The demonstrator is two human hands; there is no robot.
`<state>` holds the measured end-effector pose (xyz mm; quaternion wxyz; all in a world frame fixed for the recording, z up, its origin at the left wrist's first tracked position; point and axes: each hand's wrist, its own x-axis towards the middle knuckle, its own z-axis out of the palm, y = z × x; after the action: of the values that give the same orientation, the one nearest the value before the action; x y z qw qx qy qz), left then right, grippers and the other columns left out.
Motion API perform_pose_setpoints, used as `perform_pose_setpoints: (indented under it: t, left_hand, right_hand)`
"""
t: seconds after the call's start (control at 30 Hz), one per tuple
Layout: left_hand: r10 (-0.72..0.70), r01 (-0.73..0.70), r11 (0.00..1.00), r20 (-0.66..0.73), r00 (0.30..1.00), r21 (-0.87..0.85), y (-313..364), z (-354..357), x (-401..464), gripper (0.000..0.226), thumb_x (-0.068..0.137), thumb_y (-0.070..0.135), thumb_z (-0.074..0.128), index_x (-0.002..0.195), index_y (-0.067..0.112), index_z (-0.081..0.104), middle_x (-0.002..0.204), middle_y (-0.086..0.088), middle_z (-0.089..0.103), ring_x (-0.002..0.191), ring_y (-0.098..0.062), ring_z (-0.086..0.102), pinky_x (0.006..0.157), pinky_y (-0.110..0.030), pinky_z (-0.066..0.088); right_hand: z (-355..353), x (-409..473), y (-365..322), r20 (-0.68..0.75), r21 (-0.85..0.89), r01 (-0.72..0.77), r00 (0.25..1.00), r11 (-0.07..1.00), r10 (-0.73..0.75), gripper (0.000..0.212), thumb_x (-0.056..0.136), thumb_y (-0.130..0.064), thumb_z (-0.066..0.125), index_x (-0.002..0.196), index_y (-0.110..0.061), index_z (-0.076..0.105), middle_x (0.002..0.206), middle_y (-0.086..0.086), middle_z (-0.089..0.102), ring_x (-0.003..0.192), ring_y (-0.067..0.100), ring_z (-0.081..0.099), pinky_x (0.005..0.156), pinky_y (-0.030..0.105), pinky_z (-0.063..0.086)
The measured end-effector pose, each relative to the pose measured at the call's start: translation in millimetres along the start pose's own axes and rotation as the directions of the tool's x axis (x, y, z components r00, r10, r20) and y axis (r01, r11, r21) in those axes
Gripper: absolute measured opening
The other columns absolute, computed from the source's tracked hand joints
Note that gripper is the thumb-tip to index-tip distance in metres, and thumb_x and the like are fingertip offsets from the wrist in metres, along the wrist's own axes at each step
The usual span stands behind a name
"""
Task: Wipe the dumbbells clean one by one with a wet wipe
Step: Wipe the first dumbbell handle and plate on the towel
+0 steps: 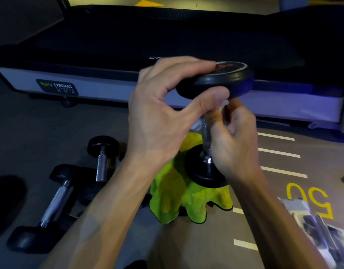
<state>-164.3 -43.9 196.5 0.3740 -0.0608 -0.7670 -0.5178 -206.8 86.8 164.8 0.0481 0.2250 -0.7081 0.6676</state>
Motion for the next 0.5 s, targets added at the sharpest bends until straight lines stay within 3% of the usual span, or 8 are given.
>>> perform_pose_setpoints:
  t: [0.07,0.23,0.3,0.4,0.5]
  left_hand:
    - [0.043,-0.043,0.997,0.005,0.999,0.072,1.3,-1.2,1.0,0.037,0.085,0.042,0.084,0.117,0.026,0.075,0.120,0.008,0.069,0.124,-0.027,0.062,0.104,-0.049,0.053]
    - [0.004,-0.005,0.999,0.017,1.000,0.045,-6.9,-6.7,-1.5,0.036,0.087,0.041,0.084,0.117,0.023,0.075,0.122,0.005,0.069,0.124,-0.028,0.065,0.104,-0.054,0.053]
    - [-0.010,0.010,0.999,0.007,1.000,0.054,-7.4,-10.2,0.3,0.035,0.086,0.043,0.084,0.115,0.026,0.075,0.120,0.006,0.069,0.122,-0.026,0.066,0.103,-0.054,0.053]
    - [-0.011,0.011,0.998,0.011,1.000,0.054,-6.0,-9.7,2.0,0.035,0.085,0.044,0.085,0.115,0.028,0.075,0.119,0.009,0.069,0.122,-0.027,0.065,0.102,-0.052,0.055]
    - [-0.016,0.015,0.998,0.009,1.000,0.068,-4.4,-6.4,4.4,0.034,0.084,0.046,0.084,0.114,0.032,0.075,0.118,0.014,0.068,0.121,-0.027,0.065,0.101,-0.050,0.056]
  right_hand:
    - [3.5,-3.1,1.7,-0.005,0.038,-0.023,1.000,0.999,0.023,0.010,0.106,-0.028,0.059,0.097,-0.024,0.060,0.069,-0.012,0.062,0.062,0.004,0.055,0.055,0.028,0.043]
    - [10.7,-2.5,9.2,0.047,0.087,-0.084,0.996,0.993,0.080,0.009,0.106,-0.017,0.060,0.109,-0.013,0.068,0.099,0.000,0.077,0.095,0.009,0.070,0.086,0.036,0.057]
    - [10.9,-4.3,5.4,0.073,0.079,-0.079,0.995,0.994,0.073,0.007,0.106,-0.017,0.061,0.110,-0.019,0.067,0.101,0.000,0.077,0.097,0.010,0.072,0.086,0.032,0.058]
    - [12.3,-15.2,-0.7,0.134,0.046,-0.065,0.989,0.997,0.059,0.012,0.108,-0.027,0.058,0.118,-0.032,0.059,0.107,0.013,0.072,0.100,0.029,0.070,0.084,0.044,0.055]
    - [10.8,-28.9,-4.9,0.138,0.062,-0.063,0.989,0.996,0.054,0.023,0.112,-0.035,0.040,0.121,-0.026,0.059,0.090,-0.001,0.067,0.088,0.006,0.064,0.080,0.029,0.051]
